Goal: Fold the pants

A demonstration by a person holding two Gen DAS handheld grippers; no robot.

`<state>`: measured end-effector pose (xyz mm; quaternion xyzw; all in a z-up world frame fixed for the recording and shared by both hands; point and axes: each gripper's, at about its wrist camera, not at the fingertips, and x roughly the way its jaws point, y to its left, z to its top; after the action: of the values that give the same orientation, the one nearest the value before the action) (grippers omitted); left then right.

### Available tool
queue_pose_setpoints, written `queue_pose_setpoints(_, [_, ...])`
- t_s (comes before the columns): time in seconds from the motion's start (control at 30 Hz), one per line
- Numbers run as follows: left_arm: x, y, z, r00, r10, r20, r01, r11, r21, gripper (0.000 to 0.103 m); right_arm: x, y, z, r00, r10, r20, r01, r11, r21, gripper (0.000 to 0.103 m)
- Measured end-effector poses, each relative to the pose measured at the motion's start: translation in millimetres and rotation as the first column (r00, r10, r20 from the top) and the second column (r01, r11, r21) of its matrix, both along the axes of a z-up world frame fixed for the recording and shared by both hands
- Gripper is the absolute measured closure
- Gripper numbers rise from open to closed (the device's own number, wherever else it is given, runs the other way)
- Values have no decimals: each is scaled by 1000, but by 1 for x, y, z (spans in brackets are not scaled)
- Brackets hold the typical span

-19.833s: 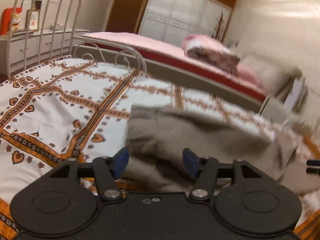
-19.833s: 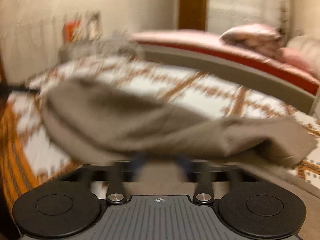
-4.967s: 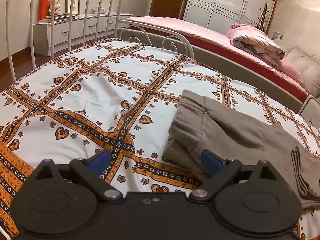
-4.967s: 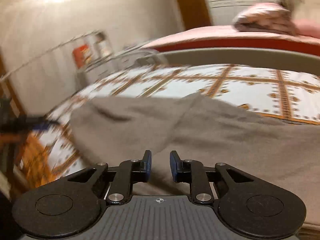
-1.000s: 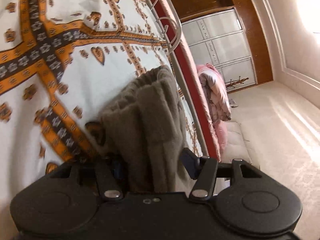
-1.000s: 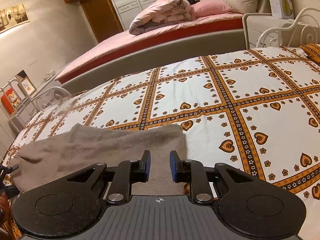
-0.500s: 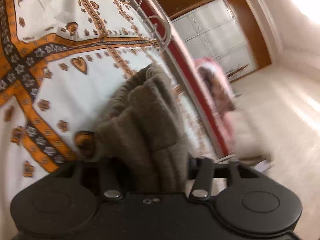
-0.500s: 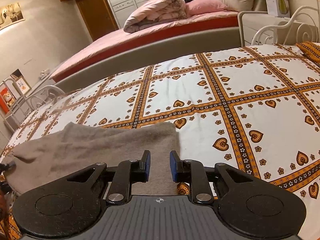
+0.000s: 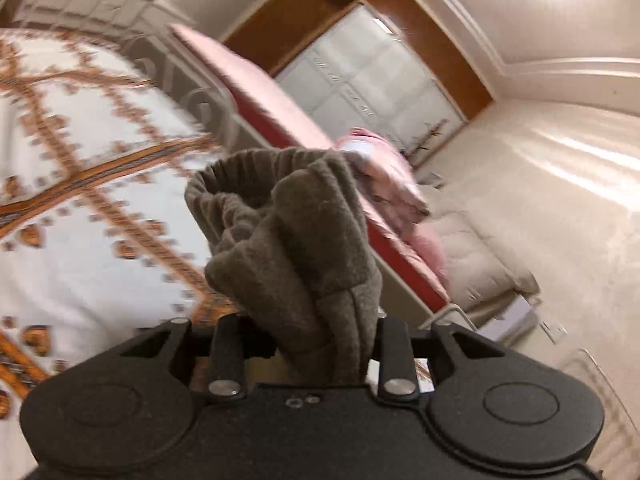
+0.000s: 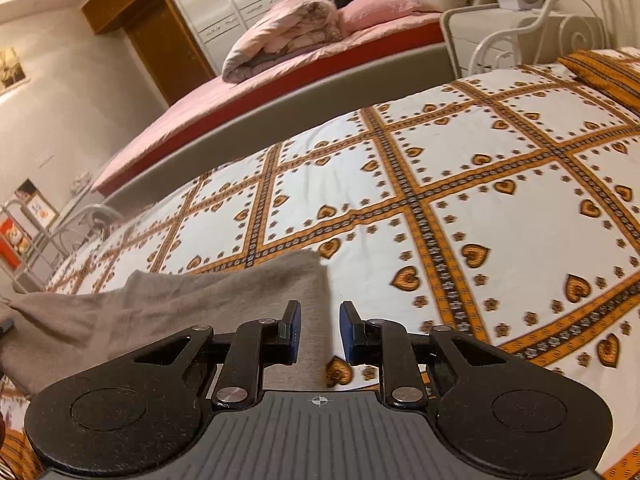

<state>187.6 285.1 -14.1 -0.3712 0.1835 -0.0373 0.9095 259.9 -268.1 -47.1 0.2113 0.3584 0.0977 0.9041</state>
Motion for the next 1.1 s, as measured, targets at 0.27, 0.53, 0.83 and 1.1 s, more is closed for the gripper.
queue_pose_setpoints(0.27, [23, -86, 33, 993, -111, 41, 103, 984, 148, 83, -16, -39, 2, 998, -63, -3, 63, 997, 51, 81])
queue_pose_setpoints(0.53, [60, -204, 31, 944, -329, 18, 313, 911, 270, 83, -30, -67, 0, 996, -88, -12, 88, 995, 51, 81])
queue_pose_setpoints(0.83, [89, -337, -31, 798, -568, -204, 600, 716, 357, 78, -45, -99, -4, 988, -148, -38, 150, 987, 51, 81])
queue_pose_setpoints(1.1, [71, -362, -43, 748, -600, -284, 662, 646, 379, 11, -47, -111, -10, 979, -188, -77, 194, 978, 79, 81])
